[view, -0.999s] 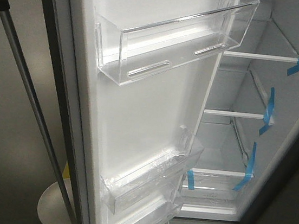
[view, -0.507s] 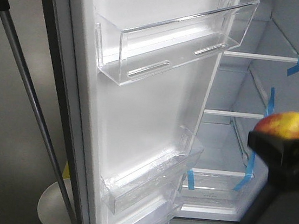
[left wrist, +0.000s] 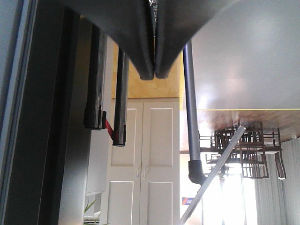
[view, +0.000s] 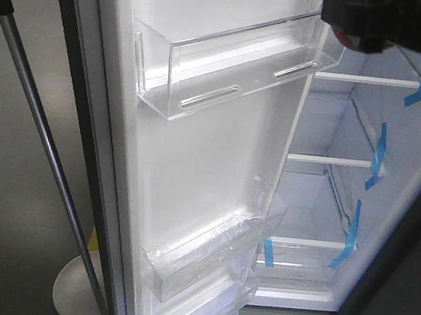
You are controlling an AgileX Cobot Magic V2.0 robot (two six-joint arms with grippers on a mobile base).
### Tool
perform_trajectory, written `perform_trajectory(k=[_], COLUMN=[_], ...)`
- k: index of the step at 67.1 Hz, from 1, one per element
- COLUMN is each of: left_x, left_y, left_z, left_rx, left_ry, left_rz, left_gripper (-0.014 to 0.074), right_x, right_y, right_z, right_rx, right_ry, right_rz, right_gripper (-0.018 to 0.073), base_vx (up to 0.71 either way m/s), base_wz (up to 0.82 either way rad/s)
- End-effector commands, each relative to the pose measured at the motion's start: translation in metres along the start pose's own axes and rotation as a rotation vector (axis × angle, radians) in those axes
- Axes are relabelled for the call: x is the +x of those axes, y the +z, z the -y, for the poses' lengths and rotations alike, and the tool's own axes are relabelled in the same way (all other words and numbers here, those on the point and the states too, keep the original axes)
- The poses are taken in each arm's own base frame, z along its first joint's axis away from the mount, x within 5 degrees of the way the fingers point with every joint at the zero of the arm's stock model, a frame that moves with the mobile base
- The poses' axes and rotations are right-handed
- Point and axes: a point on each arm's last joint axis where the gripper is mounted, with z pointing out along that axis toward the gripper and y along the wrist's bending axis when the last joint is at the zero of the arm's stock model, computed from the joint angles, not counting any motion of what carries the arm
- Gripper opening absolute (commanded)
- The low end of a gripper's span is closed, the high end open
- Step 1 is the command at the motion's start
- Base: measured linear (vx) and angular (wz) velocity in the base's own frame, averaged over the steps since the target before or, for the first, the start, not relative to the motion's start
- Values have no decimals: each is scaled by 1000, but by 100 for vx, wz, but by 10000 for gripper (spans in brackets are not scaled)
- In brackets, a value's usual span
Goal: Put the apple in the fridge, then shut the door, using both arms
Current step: 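Raise the right gripper with the apple above the upper door bin, then lower the apple into the upper door bin and open the right gripper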
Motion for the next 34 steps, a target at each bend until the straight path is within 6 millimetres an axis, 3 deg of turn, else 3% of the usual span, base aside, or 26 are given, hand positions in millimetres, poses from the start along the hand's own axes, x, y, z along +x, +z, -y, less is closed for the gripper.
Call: perform_trajectory(k=[1, 17, 34], left_x=[-13, -13, -13], left_y=[-2, -2, -2], left_z=[1, 1, 1], left_rx=[11, 11, 11], left_ry=[-13, -13, -13], left_rz=[105, 105, 105], left_gripper=[-6, -6, -6], right_x=[-35, -58, -55], right_y=[-1, 35, 70], right_z=[1, 5, 10], right_rx=[-15, -41, -45], right_ry=[-12, 4, -41], right_rz=[162, 268, 235], right_gripper=[223, 233, 284], base_vx=[0, 0, 0], base_wz=[0, 0, 0])
